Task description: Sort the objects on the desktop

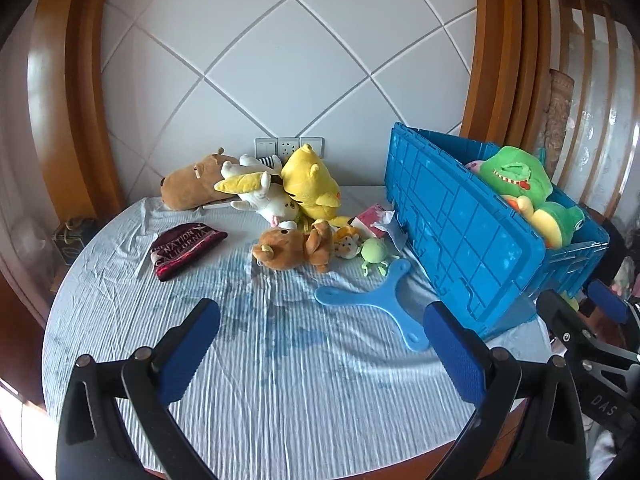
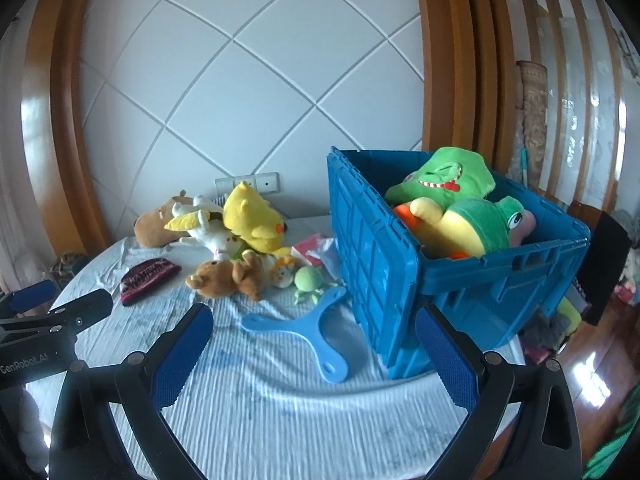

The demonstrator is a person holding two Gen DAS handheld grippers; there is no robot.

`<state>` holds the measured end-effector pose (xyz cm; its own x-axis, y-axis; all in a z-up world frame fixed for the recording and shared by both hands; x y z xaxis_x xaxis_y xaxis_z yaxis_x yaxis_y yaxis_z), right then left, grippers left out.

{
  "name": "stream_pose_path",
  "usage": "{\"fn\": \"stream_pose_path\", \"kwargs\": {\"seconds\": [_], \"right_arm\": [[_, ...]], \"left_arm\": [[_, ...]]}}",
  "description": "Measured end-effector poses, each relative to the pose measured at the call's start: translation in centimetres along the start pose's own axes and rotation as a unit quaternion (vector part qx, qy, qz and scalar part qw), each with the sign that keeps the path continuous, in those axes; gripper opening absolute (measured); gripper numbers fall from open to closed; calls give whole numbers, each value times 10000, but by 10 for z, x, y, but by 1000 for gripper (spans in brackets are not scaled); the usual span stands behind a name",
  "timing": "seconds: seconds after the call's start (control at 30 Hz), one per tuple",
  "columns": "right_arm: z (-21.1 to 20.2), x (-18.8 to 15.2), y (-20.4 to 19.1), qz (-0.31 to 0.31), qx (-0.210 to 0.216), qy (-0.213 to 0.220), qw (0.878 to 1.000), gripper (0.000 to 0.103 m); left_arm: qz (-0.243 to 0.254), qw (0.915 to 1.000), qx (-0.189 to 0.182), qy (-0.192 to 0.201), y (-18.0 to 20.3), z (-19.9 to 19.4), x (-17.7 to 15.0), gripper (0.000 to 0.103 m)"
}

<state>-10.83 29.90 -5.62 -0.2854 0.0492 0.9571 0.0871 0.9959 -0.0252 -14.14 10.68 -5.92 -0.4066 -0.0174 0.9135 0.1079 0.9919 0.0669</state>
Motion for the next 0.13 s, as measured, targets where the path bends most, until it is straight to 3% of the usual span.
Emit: {"fn": "stream_pose_path", "kwargs": {"seconds": [0.13], "right_arm": [[1,0,3,36,-38,-5,10000,103]], "left_arm": [[75,10000,-28,0,4,1,0,103]]}}
Point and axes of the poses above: each gripper's, at about its wrist camera, not at the fingertips, and z roughly the way its jaws point, y to its right, x to its top, the point moved 9 cm from there along z, roughly the way its jaws point, and after that the axes turned 13 degrees about y, right-handed, at the moved point
